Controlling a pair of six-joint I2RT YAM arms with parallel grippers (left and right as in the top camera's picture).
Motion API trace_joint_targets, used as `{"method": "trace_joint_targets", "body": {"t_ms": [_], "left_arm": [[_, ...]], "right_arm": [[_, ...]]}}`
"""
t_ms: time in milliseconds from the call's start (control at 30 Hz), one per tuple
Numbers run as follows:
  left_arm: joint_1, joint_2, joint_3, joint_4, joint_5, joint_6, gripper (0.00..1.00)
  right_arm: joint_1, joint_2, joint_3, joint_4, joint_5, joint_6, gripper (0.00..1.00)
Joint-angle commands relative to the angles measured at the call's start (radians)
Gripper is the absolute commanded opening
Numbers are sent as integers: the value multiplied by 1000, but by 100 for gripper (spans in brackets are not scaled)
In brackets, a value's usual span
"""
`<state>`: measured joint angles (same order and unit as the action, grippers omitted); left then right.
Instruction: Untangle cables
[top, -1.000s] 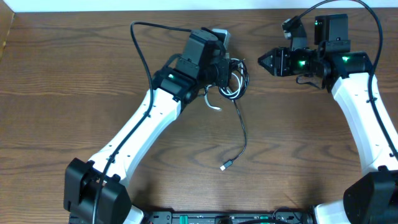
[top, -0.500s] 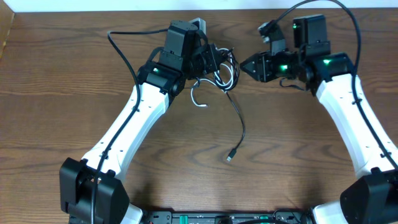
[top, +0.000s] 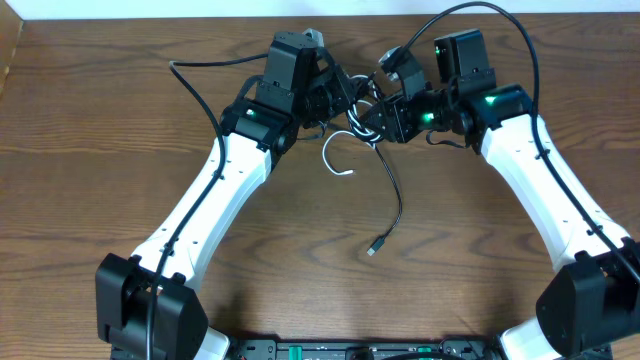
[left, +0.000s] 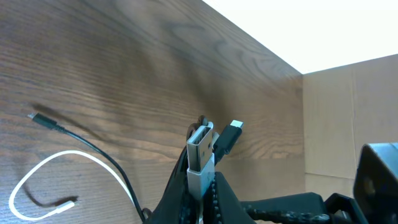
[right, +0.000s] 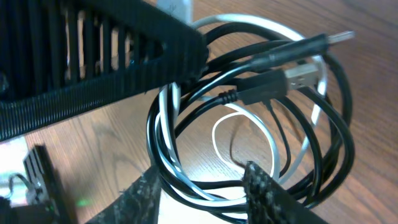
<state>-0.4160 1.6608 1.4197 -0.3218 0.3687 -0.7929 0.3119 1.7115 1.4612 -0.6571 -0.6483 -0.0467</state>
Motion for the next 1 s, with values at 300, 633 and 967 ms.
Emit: {"method": "trace_joint_targets", "body": {"t_ms": [300, 633, 967], "left_arm": [[0, -2, 11, 10, 17, -25, 8], [0, -2, 11, 9, -4, 3, 8], [1, -2, 11, -136, -262, 151, 41]], "right_arm": [[50, 59, 2, 31, -36, -97, 40], [37, 65, 3, 41, -81, -97, 5], [-62, 65, 3, 40, -362, -81, 1]]}}
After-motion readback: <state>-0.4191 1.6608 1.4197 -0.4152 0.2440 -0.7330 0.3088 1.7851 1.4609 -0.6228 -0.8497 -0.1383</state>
